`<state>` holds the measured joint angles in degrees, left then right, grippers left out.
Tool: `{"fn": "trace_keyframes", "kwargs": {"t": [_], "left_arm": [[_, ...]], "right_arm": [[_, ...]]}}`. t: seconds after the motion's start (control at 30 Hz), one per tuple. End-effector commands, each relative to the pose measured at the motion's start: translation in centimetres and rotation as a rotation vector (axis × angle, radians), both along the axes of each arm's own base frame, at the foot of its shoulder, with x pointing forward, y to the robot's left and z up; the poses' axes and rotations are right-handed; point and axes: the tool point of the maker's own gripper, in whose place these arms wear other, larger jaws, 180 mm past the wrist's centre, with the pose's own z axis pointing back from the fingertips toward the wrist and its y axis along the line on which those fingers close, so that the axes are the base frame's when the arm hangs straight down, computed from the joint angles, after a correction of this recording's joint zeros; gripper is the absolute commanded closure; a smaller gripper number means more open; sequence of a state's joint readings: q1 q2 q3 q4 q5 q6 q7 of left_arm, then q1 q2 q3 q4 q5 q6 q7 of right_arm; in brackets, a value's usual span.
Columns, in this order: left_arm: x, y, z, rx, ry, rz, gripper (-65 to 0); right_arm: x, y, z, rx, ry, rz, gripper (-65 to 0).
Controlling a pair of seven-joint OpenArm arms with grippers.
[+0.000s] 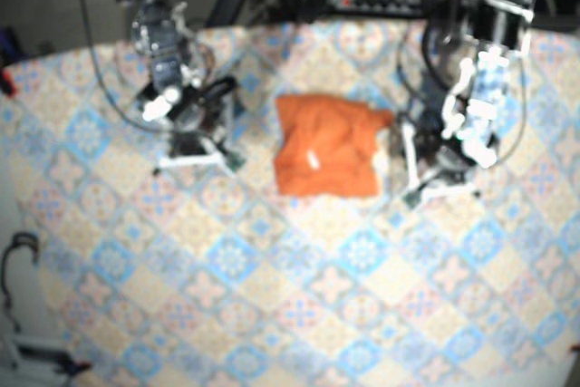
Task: Fold the T-shirt properly
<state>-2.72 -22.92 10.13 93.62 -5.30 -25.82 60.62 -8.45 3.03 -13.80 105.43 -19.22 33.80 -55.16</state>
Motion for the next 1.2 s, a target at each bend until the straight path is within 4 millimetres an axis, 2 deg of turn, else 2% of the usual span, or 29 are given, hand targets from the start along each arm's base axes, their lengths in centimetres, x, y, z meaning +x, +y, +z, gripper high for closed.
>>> {"fn": "trace_keyframes", "kwargs": {"t": [0.0,0.13,0.23,0.37,0.5,0.57,0.63,0.77,0.9,0.97,1.03,1.1,1.17], "left_arm": [[1.2,1.2,2.8,0.008,-0.095,0.011,-20.8],[1.3,2.4,7.8,-0.018,-0.266,0.043,-20.2],[1.7,3.1,10.2,-0.018,-0.340,0.063,-19.9],[2.3,2.7,11.5,-0.013,-0.367,0.057,-17.4],[3.9,0.4,12.2,-0.006,-0.337,0.046,-6.1],[4.6,-1.5,12.6,-0.026,-0.327,0.028,-0.5],[5.0,-4.1,12.7,-0.060,-0.307,-0.012,0.0],[4.8,-8.8,11.1,-0.103,-0.222,-0.086,0.0],[3.4,-11.4,8.7,-0.094,-0.138,-0.158,0.0],[2.8,-11.5,7.8,-0.091,-0.113,-0.167,0.0],[1.8,-10.8,6.8,-0.094,-0.084,-0.146,0.0],[1.4,-8.3,7.1,-0.063,-0.096,-0.109,0.0],[0.5,-6.7,7.1,-0.067,-0.092,-0.085,0.0]], "right_arm": [[-0.3,-0.6,0.5,0.006,-0.017,-0.019,-7.5],[-2.8,-2.6,-0.5,0.015,0.014,-0.077,-7.4],[-4.5,-2.8,-1.4,0.040,0.032,-0.087,-7.4],[-5.8,-3.3,-2.1,0.041,0.059,-0.104,-6.1],[-6.5,-3.3,-2.4,0.042,0.075,-0.107,-0.2],[-6.8,-3.0,-2.5,0.050,0.080,-0.109,0.0],[-7.1,-2.3,-2.3,0.074,0.080,-0.120,0.0],[-7.4,-2.2,-2.3,0.099,0.082,-0.158,0.0],[-7.5,-2.2,-2.3,0.100,0.084,-0.162,0.0],[-8.0,-2.3,-2.5,0.097,0.096,-0.164,0.0],[-8.0,-2.4,-2.3,0.096,0.091,-0.166,0.0],[-8.8,-3.1,-2.6,0.085,0.104,-0.184,0.0],[-9.6,-4.0,-2.7,0.078,0.110,-0.206,0.0]]}}
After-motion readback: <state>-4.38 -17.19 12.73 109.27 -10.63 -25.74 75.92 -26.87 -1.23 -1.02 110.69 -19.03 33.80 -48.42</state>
